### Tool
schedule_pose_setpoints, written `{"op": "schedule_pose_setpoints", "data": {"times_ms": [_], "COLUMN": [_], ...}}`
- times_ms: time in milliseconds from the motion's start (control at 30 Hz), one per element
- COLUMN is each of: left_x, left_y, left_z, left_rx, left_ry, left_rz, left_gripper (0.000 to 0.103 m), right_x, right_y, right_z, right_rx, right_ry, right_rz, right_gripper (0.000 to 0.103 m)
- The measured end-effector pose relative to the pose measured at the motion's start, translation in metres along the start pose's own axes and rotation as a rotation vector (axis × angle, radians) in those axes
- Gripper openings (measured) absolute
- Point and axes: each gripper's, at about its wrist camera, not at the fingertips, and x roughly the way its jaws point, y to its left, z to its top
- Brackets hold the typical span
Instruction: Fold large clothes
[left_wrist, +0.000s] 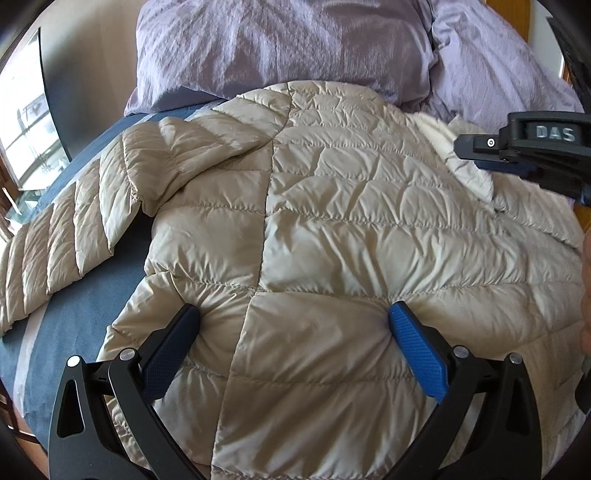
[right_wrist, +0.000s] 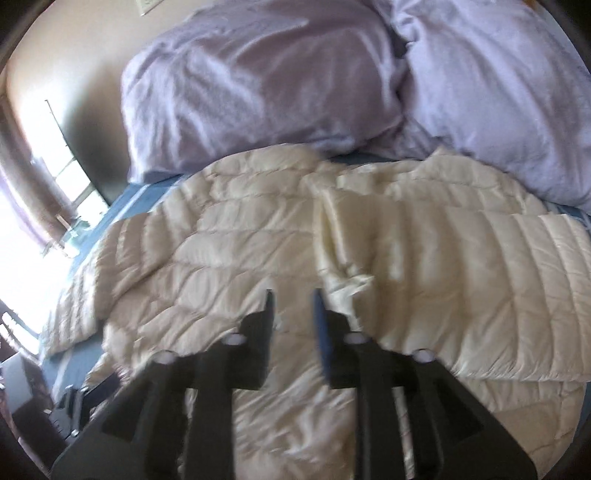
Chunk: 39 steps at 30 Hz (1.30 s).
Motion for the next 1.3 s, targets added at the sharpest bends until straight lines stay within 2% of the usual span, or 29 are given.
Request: {"op": "schedule_pose_setpoints", "data": {"times_ms": [67,167,233,333,500,567,733,800,900,967,1067,1233,1300], "left_x": [-0.007,-0.019,-0.028,-0.038,-0.05,-0.055,-0.064,-0.068,-0.07,-0.072,-0.069,-0.063,-0.059], "left_y": [0.008,0.023,0.036,0.059,0.106,0.128,0.18,0.199,0.225,0.239,0.261,0.286,0.294], "left_z": [0.0,0.0,0.001,0.003,0.005,0.004,-0.002,-0.006,-0.008,-0.009,-0.009,-0.011,-0.013], "left_rx": [-0.024,-0.047,-0.056,-0.075,-0.143,-0.173,-0.254,-0.284,-0.328,-0.352,-0.402,-0.482,-0.509], "left_ry": [-0.011,-0.028,-0.047,-0.064,-0.078,-0.082,-0.077,-0.071,-0.057,-0.046,-0.023,-0.001,0.011], "left_rz": [-0.035,-0.025,0.007,0.063,0.132,0.165,0.199,0.221,0.24,0.244,0.248,0.216,0.201], "left_gripper": [0.102,0.102,0.102,0.102,0.102,0.102,0.102,0.102,0.102,0.102,0.102,0.102,0.097], "right_x": [-0.017,-0.032,-0.024,-0.004,0.023,0.03,0.06,0.063,0.056,0.044,0.031,0.006,-0.002], "right_y": [-0.003,-0.022,-0.044,-0.068,-0.061,-0.048,-0.03,-0.028,-0.031,-0.032,-0.03,-0.027,-0.027], "right_z": [0.001,0.007,0.012,0.01,0.002,-0.001,-0.007,-0.01,-0.009,-0.011,-0.016,-0.025,-0.028], "right_rx": [-0.002,0.018,0.064,0.114,0.118,0.087,-0.016,-0.036,-0.01,0.007,0.013,0.001,-0.009], "right_ry": [-0.055,-0.144,-0.138,-0.079,-0.023,-0.02,0.057,0.058,0.082,0.088,0.078,0.058,0.051], "right_rz": [0.004,-0.102,-0.229,-0.311,-0.272,-0.268,-0.363,-0.378,-0.354,-0.328,-0.293,-0.251,-0.242], "right_gripper": [0.041,0.046,0.046,0.046,0.046,0.055,0.061,0.062,0.067,0.077,0.083,0.086,0.086]}}
